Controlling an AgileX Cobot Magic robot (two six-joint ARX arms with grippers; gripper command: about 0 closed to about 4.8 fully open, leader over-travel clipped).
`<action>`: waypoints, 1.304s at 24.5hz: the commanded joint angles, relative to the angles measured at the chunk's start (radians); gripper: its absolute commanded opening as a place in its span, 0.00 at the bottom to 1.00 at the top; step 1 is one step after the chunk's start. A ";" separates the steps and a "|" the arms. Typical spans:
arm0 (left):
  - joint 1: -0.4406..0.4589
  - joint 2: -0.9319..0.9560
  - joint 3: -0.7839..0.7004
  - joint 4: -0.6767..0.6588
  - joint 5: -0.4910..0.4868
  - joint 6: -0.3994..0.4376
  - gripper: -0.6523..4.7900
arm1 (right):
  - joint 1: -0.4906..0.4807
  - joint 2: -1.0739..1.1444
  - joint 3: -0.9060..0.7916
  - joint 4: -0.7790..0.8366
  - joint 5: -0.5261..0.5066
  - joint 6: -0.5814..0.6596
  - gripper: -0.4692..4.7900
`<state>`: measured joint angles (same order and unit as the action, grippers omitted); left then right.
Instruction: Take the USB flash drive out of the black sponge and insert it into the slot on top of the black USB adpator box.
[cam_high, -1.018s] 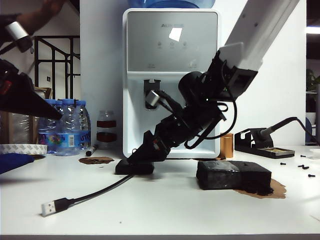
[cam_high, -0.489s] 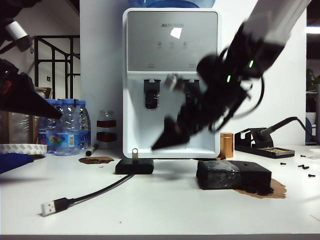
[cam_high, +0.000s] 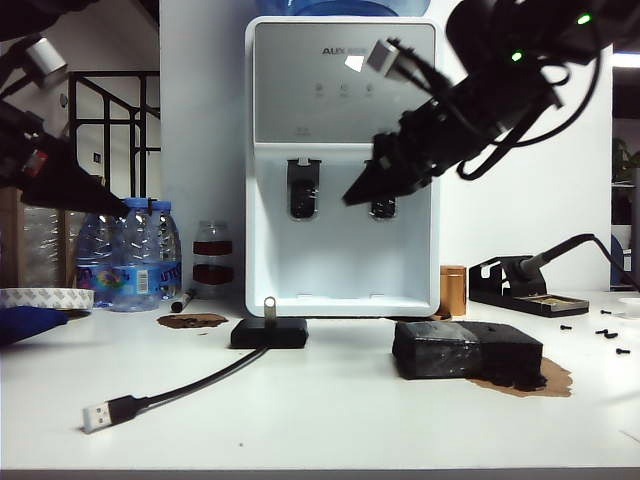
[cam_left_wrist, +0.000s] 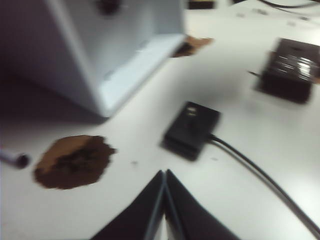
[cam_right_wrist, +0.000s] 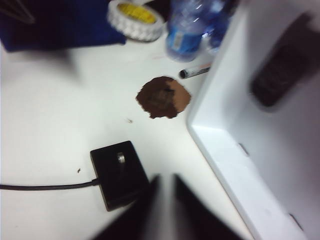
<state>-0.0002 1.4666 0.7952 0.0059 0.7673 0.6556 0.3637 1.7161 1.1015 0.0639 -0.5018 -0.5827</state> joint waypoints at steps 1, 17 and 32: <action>0.003 -0.003 0.002 0.105 -0.093 -0.137 0.11 | -0.018 -0.113 -0.095 0.103 0.072 0.076 0.08; 0.003 -0.226 0.002 0.207 -0.380 -0.424 0.11 | -0.385 -0.731 -0.545 0.314 0.088 0.613 0.08; 0.003 -0.618 0.002 -0.095 -0.584 -0.482 0.11 | -0.435 -1.364 -1.094 0.506 0.102 0.618 0.08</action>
<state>0.0032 0.8776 0.7948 -0.0593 0.1795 0.1951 -0.0719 0.3744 0.0219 0.5575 -0.4061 0.0277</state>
